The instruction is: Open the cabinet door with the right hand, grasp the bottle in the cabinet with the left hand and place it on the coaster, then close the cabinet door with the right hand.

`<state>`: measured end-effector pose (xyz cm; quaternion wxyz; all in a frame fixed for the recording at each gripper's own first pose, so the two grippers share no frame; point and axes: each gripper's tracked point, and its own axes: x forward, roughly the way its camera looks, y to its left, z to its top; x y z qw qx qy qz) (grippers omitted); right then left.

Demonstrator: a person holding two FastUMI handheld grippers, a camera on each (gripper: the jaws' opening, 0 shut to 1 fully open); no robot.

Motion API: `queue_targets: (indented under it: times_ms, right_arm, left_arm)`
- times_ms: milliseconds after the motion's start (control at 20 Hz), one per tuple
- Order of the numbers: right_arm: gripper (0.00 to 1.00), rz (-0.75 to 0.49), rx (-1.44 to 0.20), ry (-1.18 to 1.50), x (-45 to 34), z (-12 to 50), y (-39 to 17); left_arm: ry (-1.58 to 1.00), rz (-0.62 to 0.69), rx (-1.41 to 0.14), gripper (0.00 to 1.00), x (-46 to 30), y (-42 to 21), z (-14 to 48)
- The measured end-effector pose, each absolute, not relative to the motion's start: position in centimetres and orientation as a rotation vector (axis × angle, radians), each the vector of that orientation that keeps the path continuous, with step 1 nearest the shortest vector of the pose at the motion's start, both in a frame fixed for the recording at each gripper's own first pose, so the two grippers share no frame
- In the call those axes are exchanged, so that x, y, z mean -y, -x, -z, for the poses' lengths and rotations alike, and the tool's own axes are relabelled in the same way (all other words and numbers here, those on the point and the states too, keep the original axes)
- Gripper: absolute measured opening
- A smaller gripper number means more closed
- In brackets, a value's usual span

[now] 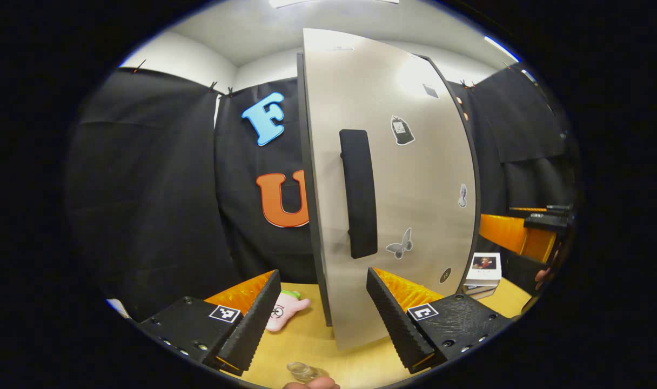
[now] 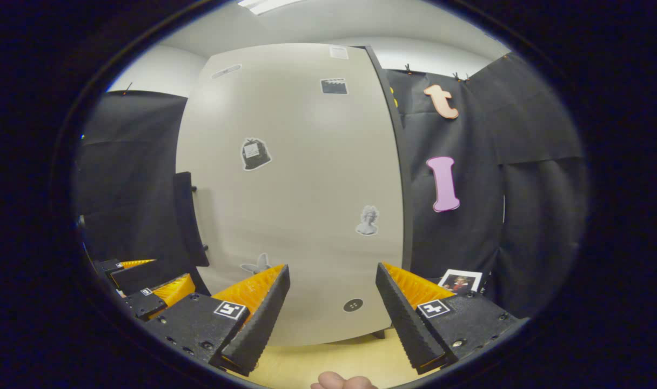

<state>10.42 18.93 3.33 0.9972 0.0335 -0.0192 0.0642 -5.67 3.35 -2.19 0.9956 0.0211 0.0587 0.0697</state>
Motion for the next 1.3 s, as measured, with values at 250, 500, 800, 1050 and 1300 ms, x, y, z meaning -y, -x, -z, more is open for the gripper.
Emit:
queue_targets:
  times_ms: [250, 500, 800, 1050, 1300]
  right_arm:
    - [1.00, -0.087, 0.067, -0.020, -17.0, -3.3, -8.7]
    - [1.00, -0.063, 0.037, -0.032, -16.1, -2.6, -8.4]
    - [0.97, -0.080, 0.018, -0.028, -16.3, -2.1, -7.8]
    - [1.00, -0.097, 0.008, -0.022, -16.5, -1.9, -7.8]
    - [0.97, -0.104, 0.014, -0.012, -16.8, -2.2, -7.6]
  left_arm:
    - [-0.038, -0.016, -0.084, 0.97, 1.4, 6.0, 1.2]
    - [-0.130, 0.060, -0.061, 0.96, 4.3, 5.9, 0.4]
    - [-0.070, 0.058, -0.049, 0.96, 3.8, 5.5, -0.9]
    - [-0.074, 0.049, -0.014, 0.96, 3.6, 5.4, -2.2]
    - [-0.069, -0.004, -0.020, 0.96, 3.0, 5.1, -1.8]
